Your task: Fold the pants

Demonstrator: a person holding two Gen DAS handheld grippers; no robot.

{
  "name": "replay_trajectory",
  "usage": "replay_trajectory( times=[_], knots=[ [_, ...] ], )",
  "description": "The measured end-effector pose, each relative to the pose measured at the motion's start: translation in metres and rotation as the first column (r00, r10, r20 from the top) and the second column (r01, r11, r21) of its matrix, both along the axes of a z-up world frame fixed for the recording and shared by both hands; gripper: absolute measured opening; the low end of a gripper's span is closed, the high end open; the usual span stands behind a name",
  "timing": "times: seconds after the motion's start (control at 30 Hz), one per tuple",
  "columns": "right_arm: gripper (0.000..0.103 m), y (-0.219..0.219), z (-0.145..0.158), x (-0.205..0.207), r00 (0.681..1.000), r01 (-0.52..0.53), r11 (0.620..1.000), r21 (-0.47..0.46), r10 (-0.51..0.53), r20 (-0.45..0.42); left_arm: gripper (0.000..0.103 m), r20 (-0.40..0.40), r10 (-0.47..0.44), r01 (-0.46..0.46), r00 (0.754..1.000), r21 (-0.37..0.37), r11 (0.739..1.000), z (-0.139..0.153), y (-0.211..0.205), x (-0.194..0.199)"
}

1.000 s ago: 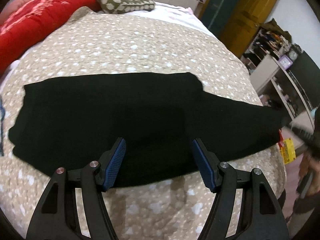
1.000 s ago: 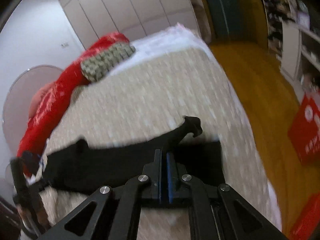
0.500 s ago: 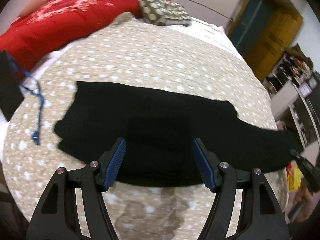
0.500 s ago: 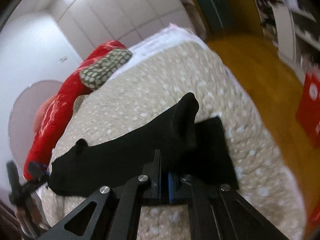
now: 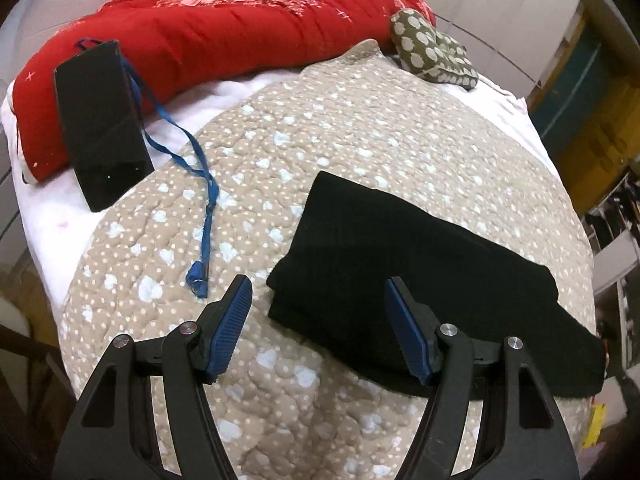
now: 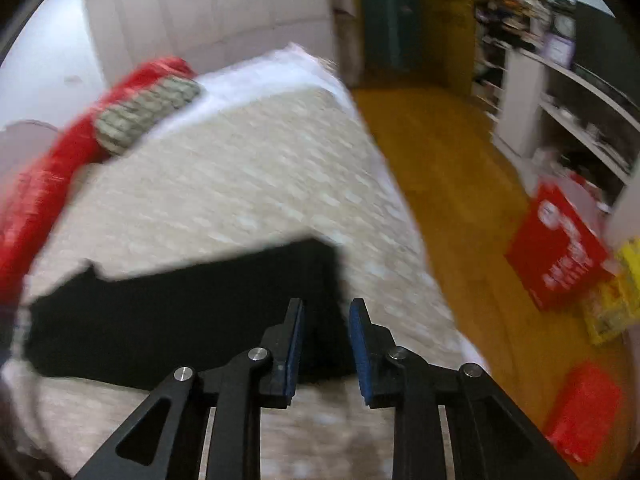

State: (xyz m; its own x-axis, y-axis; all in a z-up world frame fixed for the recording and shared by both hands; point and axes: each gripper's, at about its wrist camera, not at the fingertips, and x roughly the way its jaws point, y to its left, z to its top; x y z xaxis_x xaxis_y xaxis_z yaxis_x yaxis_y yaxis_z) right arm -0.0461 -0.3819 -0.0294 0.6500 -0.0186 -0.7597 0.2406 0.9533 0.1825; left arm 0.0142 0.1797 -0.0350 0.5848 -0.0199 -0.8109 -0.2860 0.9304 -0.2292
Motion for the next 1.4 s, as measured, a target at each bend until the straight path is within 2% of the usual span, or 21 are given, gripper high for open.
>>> replay_trajectory(
  times=[0.1,0.17,0.23,0.37,0.47,0.53,0.6,0.63,0.73,0.83,0.97,1.1,1.2,1.4],
  knots=[
    [0.022,0.051,0.018,0.016,0.981,-0.185,0.980,0.068,0.179,0.077,0.069,0.003,-0.018,0.018,1.000,0.008,1.000,-0.002,-0.005,0.001],
    [0.022,0.105,0.015,0.039,0.936,-0.348,0.931,0.113,0.337,0.100,0.069,0.000,-0.034,0.034,0.999,0.017,0.999,-0.005,-0.012,0.002],
    [0.022,0.152,0.004,0.062,0.895,-0.445,0.886,0.131,0.437,0.089,0.069,-0.007,-0.049,0.049,0.999,0.016,0.999,-0.008,-0.016,0.006],
    [0.022,0.217,-0.009,0.102,0.853,-0.523,0.848,0.092,0.519,0.062,0.069,-0.024,-0.040,0.041,0.999,0.027,0.999,-0.016,-0.019,0.012],
    [0.022,0.258,-0.020,0.128,0.797,-0.603,0.789,0.112,0.603,0.043,0.069,-0.041,-0.038,0.040,0.998,0.047,0.998,-0.025,-0.022,0.016],
    [0.022,0.275,-0.035,0.144,0.793,-0.606,0.793,0.063,0.609,-0.030,0.069,-0.057,-0.037,0.040,0.998,0.057,0.998,-0.032,-0.023,0.019],
    [0.018,0.282,-0.046,0.151,0.803,-0.593,0.805,0.016,0.593,-0.063,0.069,-0.057,-0.036,0.040,0.998,0.059,0.997,-0.035,-0.023,0.021],
    [0.018,0.281,-0.050,0.157,0.814,-0.579,0.815,0.003,0.579,-0.048,0.070,-0.055,-0.036,0.039,0.998,0.059,0.998,-0.036,-0.023,0.021],
    [0.018,0.274,-0.053,0.176,0.847,-0.531,0.847,0.004,0.531,-0.042,0.070,-0.056,-0.035,0.038,0.998,0.055,0.998,-0.037,-0.022,0.023],
    [0.020,0.268,-0.049,0.177,0.844,-0.533,0.845,0.048,0.535,-0.052,0.070,-0.058,-0.034,0.037,0.998,0.060,0.997,-0.035,-0.021,0.022],
    [0.021,0.268,-0.024,0.149,0.820,-0.570,0.819,0.060,0.572,-0.013,0.070,-0.048,-0.018,0.022,0.999,0.067,0.998,-0.030,-0.023,0.017],
    [0.021,0.281,-0.011,0.104,0.752,-0.659,0.750,0.059,0.658,0.042,0.070,-0.037,-0.019,0.022,0.999,0.077,0.997,-0.023,-0.028,0.014],
    [0.021,0.294,-0.016,0.081,0.724,-0.689,0.723,0.043,0.689,0.032,0.070,-0.022,-0.031,0.033,0.999,0.101,0.994,-0.017,-0.036,0.011],
    [0.021,0.306,-0.051,0.060,0.709,-0.701,0.711,0.047,0.703,-0.056,0.070,-0.009,-0.059,0.059,0.998,0.114,0.992,-0.009,-0.051,0.004]
  ],
)
